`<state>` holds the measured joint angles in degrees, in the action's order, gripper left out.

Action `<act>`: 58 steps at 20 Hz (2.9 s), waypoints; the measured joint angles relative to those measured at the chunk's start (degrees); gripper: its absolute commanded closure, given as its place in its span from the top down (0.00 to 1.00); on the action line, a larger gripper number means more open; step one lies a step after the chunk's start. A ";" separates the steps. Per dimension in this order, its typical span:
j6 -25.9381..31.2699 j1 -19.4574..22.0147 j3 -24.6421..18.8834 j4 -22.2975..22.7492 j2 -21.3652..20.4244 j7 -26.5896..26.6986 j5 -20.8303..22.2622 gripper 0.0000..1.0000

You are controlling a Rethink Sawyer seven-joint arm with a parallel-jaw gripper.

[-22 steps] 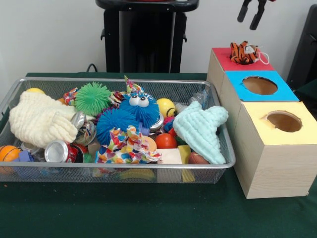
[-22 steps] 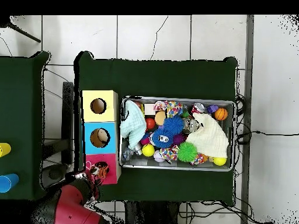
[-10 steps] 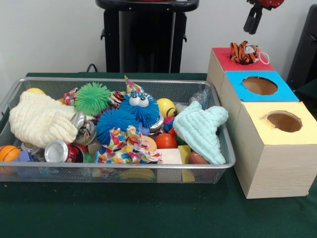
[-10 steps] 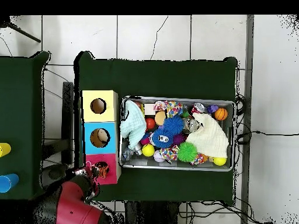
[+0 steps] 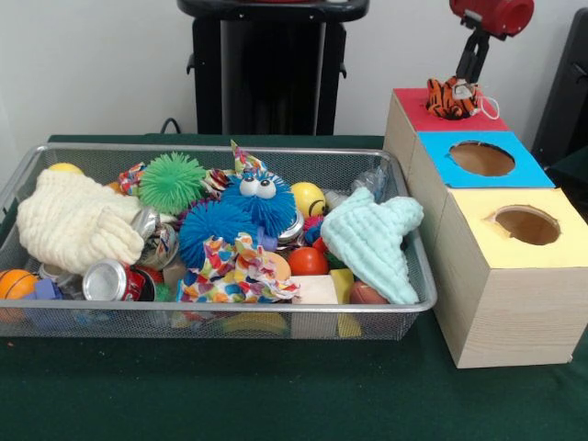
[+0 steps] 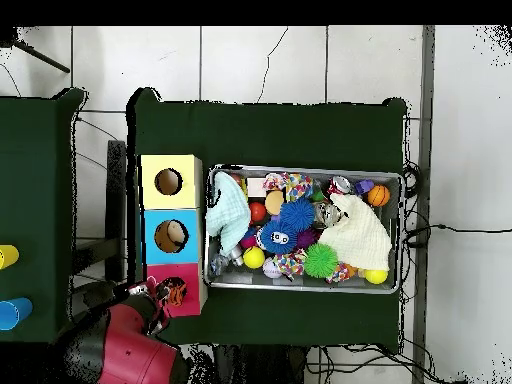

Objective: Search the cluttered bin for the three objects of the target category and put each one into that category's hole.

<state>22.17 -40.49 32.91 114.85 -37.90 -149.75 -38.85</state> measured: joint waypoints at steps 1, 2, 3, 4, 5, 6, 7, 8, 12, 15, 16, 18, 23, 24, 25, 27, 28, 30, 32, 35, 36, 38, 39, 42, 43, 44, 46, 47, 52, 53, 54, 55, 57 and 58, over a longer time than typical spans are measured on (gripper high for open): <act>-0.92 0.24 -0.60 0.29 0.10 0.00 0.01 0.00; -1.84 0.48 -1.19 0.59 0.19 0.00 0.02 0.00; -2.52 0.65 -1.66 0.81 0.35 0.00 0.05 0.00; -3.19 0.82 -2.12 1.04 0.51 0.00 0.07 0.00; -3.55 0.93 -2.44 1.14 0.61 0.00 0.09 0.00; -3.92 1.04 -2.76 1.24 0.70 0.00 0.11 0.00; -4.46 1.24 -3.29 1.41 0.81 0.00 0.11 0.00; -4.79 1.36 -3.58 1.49 0.86 0.00 0.13 0.00; -5.63 1.99 -4.02 1.70 0.91 0.00 0.12 0.00; -5.64 2.01 -4.10 1.75 0.90 0.00 0.13 0.00; -5.64 2.02 -4.17 1.78 0.90 0.00 0.12 0.00; -5.67 2.10 -4.34 1.91 0.90 0.00 0.11 0.00; -5.67 2.19 -4.41 2.24 0.90 0.00 0.09 0.00; -5.68 2.30 -4.52 2.29 0.89 0.00 0.06 0.00; -5.74 2.56 -4.77 2.28 0.93 0.00 0.05 0.00; -6.10 3.15 -5.29 2.29 1.04 0.00 0.04 0.00; -6.97 4.24 -6.17 2.29 1.47 0.00 0.02 0.00; -7.54 4.87 -6.66 2.28 1.81 0.00 0.02 0.00; -9.16 6.61 -7.87 2.27 2.54 0.00 0.04 0.00; -9.44 7.65 -8.52 2.77 1.99 0.01 0.08 0.00; -9.50 8.20 -8.95 2.99 1.70 0.01 0.08 0.00; -9.58 9.41 -10.01 3.55 1.02 0.01 0.06 0.00; -9.63 9.70 -10.27 3.69 0.85 0.01 0.07 0.00; -9.89 11.21 -11.63 4.45 0.01 0.01 0.07 0.00; -9.90 11.59 -11.96 4.62 -0.20 0.01 0.07 0.00; -9.91 11.97 -12.30 4.80 -0.41 0.01 0.07 0.00; -9.93 12.39 -12.68 4.99 -0.63 0.01 0.07 0.00; -9.95 12.85 -13.16 5.24 -0.93 0.01 0.06 0.00; -9.96 13.48 -14.08 5.84 -1.55 0.00 0.05 0.00; -9.93 13.36 -14.07 5.84 -1.56 0.00 0.06 0.00; -9.77 13.16 -14.02 5.84 -1.59 0.00 0.05 0.00; -9.49 12.98 -14.02 5.85 -1.62 0.00 0.09 0.00; -8.42 12.79 -13.99 5.85 -1.85 0.00 0.47 0.00; -8.10 12.84 -13.99 5.86 -1.95 0.00 0.52 0.00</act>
<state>14.07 -27.65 18.92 120.70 -39.85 -149.75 -38.33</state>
